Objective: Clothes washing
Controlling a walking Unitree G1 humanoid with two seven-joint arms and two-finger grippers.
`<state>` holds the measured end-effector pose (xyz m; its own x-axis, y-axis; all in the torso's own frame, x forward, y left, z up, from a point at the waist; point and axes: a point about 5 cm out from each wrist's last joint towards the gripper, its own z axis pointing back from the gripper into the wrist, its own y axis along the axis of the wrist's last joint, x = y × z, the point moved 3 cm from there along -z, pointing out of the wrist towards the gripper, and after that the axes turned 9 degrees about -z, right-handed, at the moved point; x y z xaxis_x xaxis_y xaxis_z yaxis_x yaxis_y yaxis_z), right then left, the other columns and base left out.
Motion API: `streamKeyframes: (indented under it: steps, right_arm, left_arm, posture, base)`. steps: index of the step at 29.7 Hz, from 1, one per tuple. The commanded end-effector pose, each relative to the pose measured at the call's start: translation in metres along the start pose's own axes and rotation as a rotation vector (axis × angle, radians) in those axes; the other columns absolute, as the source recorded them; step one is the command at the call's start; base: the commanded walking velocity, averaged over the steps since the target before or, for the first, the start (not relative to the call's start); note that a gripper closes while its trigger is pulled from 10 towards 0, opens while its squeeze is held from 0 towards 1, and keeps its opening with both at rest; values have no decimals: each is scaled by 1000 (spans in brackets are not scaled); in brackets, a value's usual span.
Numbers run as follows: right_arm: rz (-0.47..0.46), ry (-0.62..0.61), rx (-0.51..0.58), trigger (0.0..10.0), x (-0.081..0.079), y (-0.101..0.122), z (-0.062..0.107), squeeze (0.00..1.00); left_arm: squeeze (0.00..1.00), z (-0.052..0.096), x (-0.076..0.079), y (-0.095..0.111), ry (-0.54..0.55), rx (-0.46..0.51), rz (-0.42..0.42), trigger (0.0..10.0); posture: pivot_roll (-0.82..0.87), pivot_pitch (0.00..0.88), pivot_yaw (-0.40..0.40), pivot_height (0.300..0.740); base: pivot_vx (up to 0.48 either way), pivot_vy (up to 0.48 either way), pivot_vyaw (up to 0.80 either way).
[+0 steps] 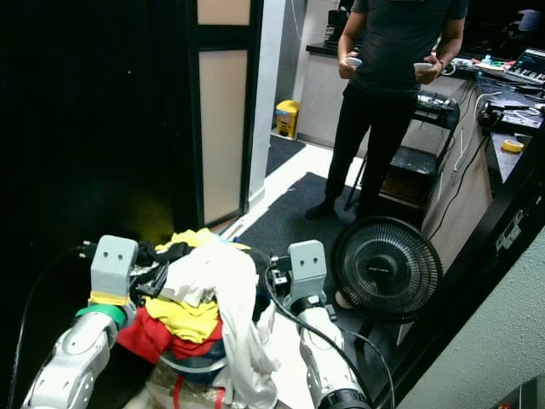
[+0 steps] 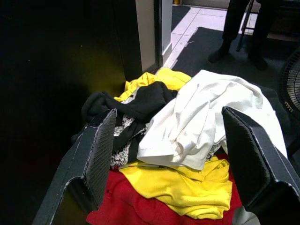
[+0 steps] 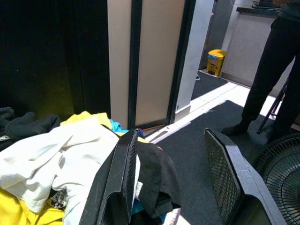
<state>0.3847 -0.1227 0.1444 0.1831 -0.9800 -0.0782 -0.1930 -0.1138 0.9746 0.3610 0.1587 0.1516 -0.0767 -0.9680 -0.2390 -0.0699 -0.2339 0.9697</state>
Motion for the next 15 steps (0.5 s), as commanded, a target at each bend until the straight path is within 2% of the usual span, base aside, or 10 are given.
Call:
streamKeyframes:
  steps: [1,15]
  right_arm:
    - [-2,-7,-15,10000,1,-4,1,0]
    - [-2,-7,-15,10000,1,-4,1,0]
  left_arm:
    - [0,1,2,-8,-7,-27,2,10000]
    - [0,1,2,-8,-4,-30,4,10000]
  posture:
    - [3,13,15,740]
    - [2,17,13,740]
  base:
    - [0,0,0]
    - [0,0,0]
